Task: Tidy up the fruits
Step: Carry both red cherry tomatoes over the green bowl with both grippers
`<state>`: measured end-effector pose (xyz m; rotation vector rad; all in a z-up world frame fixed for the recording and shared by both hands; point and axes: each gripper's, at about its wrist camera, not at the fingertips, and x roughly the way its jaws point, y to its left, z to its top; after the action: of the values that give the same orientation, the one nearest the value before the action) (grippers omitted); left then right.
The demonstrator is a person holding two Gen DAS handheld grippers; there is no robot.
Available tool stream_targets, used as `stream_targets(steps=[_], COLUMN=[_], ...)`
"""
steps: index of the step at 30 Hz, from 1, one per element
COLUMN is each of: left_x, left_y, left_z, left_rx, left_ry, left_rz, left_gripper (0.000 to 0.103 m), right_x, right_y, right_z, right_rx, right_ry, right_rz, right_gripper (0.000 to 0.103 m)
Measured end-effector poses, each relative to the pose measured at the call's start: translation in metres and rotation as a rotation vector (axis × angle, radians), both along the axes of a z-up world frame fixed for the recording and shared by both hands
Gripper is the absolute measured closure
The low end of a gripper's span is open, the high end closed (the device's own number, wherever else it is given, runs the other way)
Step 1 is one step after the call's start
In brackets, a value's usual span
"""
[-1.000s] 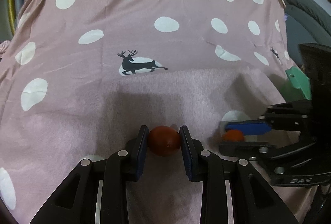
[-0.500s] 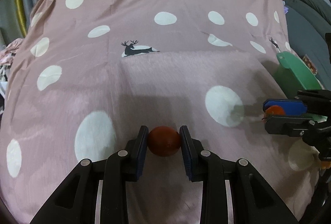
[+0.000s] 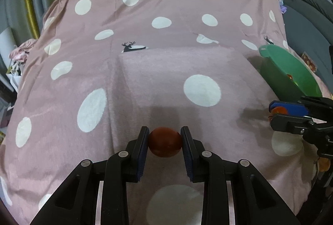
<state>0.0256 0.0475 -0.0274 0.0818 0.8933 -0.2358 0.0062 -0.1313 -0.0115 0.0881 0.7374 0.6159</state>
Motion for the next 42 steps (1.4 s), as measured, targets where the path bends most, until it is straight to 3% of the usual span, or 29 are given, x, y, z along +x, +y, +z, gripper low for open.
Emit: stream_targets(steps=[13,20,29,42], left_x=[-0.009,-0.009,0.0,0.02], left_y=[-0.032,-0.063,-0.118,-0.213], left_z=[0.009,0.028,0.052,0.057], left_rx=[0.041,0.047,0.066,0.077], left_ry=[0.004,-0.026,-0.082,-0.1], left_rz=[0.003,-0.04,-0.134,-0.301], left_gripper=[0.072,0.072,0.072,0.072], right_x=[-0.013,-0.024,-0.036,-0.049], right_y=[-0.021,-0.043,-0.106,-0.178], right_z=[-0.002,0.016,0.034,0.032], right_rx=[0.063,0.112,0.177,0.09], right_ry=[-0.047,-0.111,-0.181,-0.195], right_rz=[-0.013,-0.051,-0.19,-0.461], right_gripper=[0.075,0.075,0.074,0.074])
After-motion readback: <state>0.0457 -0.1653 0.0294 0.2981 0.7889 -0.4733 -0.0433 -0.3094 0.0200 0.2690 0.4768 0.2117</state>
